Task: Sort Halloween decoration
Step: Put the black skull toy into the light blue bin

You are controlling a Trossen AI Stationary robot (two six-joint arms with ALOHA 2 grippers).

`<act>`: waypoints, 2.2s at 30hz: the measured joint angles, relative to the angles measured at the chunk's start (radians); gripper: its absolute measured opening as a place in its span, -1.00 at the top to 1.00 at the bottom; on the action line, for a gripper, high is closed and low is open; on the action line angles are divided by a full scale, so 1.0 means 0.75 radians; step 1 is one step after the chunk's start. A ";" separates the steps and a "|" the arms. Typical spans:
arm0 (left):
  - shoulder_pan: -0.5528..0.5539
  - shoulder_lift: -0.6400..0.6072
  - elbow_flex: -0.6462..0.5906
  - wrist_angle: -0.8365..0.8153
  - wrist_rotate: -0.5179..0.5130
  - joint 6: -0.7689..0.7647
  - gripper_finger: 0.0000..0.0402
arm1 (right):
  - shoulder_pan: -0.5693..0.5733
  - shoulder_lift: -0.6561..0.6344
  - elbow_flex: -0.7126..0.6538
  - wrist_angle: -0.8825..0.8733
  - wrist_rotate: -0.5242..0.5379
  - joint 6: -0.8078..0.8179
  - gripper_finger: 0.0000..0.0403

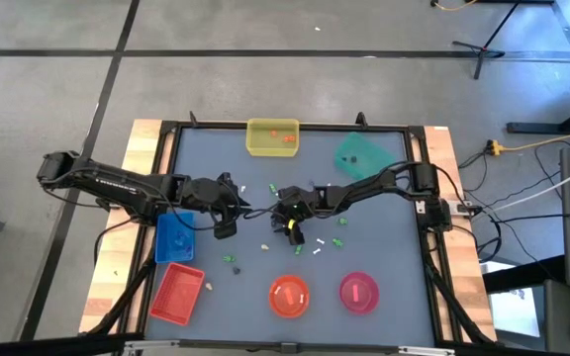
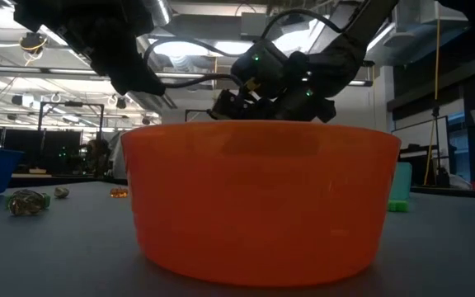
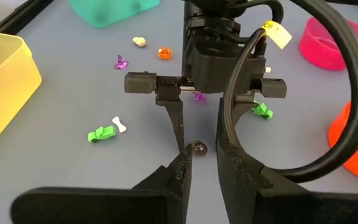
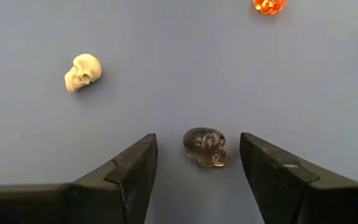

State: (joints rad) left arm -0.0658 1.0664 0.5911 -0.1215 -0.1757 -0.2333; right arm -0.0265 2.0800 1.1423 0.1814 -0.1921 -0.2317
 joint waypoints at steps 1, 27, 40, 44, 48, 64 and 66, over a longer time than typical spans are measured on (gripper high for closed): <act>0.000 0.000 0.000 0.000 0.000 0.000 0.70 | 0.000 0.000 0.000 0.000 0.000 0.000 -0.14; 0.000 0.000 0.000 0.001 0.000 -0.001 0.70 | 0.002 0.002 0.000 0.005 -0.014 -0.001 0.41; 0.000 0.000 0.000 0.001 -0.001 -0.001 0.70 | -0.001 0.006 0.159 -0.104 -0.052 0.030 0.41; -0.001 0.000 0.000 0.000 0.001 -0.001 0.70 | 0.000 0.005 0.276 -0.247 -0.060 0.023 0.41; -0.001 0.000 0.000 -0.001 0.002 -0.001 0.70 | -0.001 0.004 0.334 -0.327 -0.047 0.020 0.41; 0.000 0.001 0.000 0.003 -0.002 -0.001 0.70 | 0.000 0.095 0.336 -0.386 -0.033 0.019 0.26; 0.000 0.001 0.000 0.004 -0.002 -0.001 0.70 | 0.000 0.105 0.336 -0.384 -0.033 0.019 0.16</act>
State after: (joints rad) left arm -0.0658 1.0668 0.5911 -0.1188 -0.1772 -0.2337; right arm -0.0265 2.1584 1.3941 -0.1069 -0.2169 -0.2176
